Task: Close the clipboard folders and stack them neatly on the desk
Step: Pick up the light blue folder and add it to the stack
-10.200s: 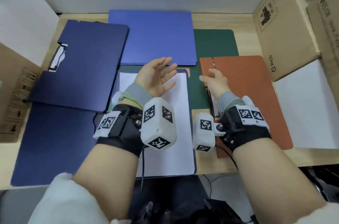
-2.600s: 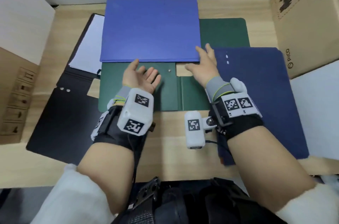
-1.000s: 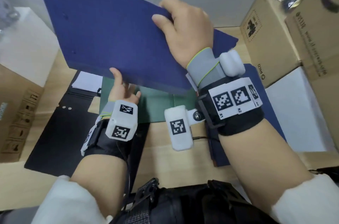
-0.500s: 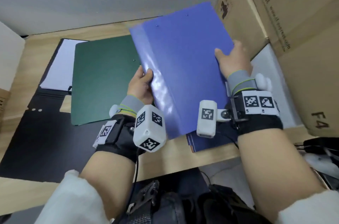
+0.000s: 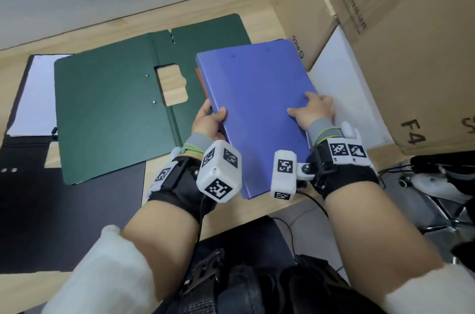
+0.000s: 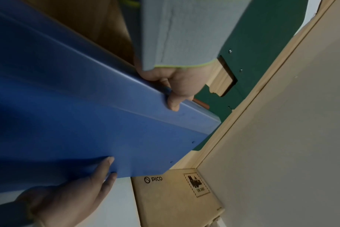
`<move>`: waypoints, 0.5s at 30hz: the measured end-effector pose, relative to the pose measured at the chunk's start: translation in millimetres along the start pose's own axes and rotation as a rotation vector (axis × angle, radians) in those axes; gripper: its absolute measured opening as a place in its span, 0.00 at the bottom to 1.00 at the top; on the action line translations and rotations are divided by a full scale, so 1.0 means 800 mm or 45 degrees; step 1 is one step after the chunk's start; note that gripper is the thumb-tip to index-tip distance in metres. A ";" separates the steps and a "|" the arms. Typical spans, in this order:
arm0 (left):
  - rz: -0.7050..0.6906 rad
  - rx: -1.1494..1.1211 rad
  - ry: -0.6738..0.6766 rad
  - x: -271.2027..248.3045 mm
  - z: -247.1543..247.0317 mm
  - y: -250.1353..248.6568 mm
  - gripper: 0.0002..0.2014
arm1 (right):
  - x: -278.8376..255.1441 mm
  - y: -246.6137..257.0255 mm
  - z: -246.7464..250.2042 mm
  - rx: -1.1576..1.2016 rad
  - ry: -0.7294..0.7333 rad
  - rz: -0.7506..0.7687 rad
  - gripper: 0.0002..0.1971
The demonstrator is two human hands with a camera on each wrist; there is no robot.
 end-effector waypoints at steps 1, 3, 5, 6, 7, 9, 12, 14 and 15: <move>-0.001 -0.013 -0.009 0.002 0.000 0.002 0.24 | 0.001 0.000 -0.001 0.010 -0.009 0.001 0.32; 0.009 -0.011 -0.027 0.006 0.003 0.002 0.25 | 0.001 0.004 -0.003 0.010 -0.023 0.008 0.32; 0.061 0.005 -0.040 0.012 0.008 0.001 0.27 | 0.000 0.011 -0.006 0.000 -0.021 0.050 0.31; 0.103 0.034 -0.039 0.013 0.009 -0.003 0.27 | -0.002 0.018 -0.008 -0.001 -0.007 0.093 0.31; 0.149 0.100 -0.034 0.011 0.008 -0.009 0.26 | -0.003 0.025 -0.012 -0.002 0.015 0.144 0.31; 0.193 0.339 -0.060 0.007 0.015 -0.030 0.23 | -0.008 0.049 -0.024 -0.012 0.069 0.265 0.31; -0.007 0.723 -0.275 0.009 0.037 -0.078 0.19 | -0.021 0.093 -0.046 -0.039 0.153 0.432 0.30; -0.149 1.005 -0.450 0.016 0.055 -0.106 0.18 | -0.032 0.119 -0.063 -0.098 0.196 0.532 0.32; -0.151 1.182 -0.558 0.022 0.063 -0.116 0.21 | -0.038 0.130 -0.071 -0.138 0.208 0.582 0.33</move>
Point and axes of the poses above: each hand's wrist, its own x-axis towards the middle knuckle, its own z-axis out of the back of the hand, y = z × x, the point moved 1 cm from there along x, towards the middle knuckle, and after that the axes turned 7 degrees about z, right-handed, at the moved point
